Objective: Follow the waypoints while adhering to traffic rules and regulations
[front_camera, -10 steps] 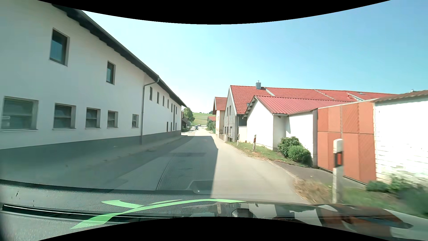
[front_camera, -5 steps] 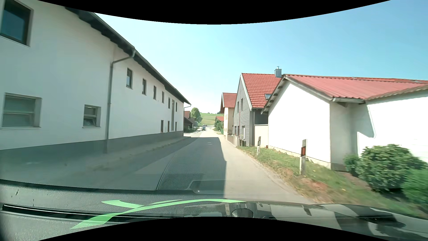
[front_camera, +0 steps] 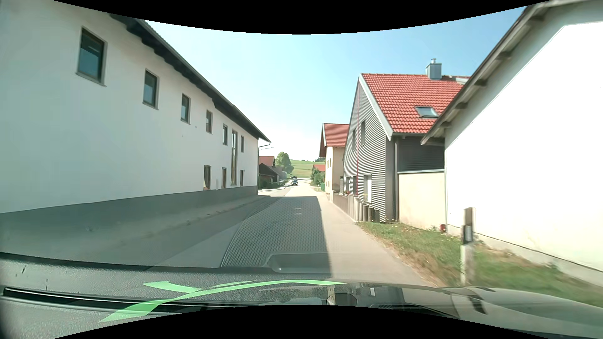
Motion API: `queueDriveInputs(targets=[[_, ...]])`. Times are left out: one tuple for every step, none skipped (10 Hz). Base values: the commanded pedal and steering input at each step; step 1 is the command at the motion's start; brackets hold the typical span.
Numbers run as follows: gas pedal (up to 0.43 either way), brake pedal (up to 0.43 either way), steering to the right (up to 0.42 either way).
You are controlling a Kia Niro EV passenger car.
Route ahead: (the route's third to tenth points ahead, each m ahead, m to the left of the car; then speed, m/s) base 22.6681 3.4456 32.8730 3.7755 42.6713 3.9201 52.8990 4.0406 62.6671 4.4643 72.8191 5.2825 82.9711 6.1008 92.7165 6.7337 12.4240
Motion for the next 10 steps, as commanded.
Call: queueDriveInputs(targets=[[0.150,0.000,-0.022],[0.138,0.000,-0.021],[0.138,0.000,-0.018],[0.138,0.000,-0.014],[0.138,0.000,-0.010],[0.150,0.000,-0.010],[0.150,0.000,-0.009],[0.150,0.000,-0.009],[0.150,0.000,-0.009],[0.150,0.000,-0.009]])
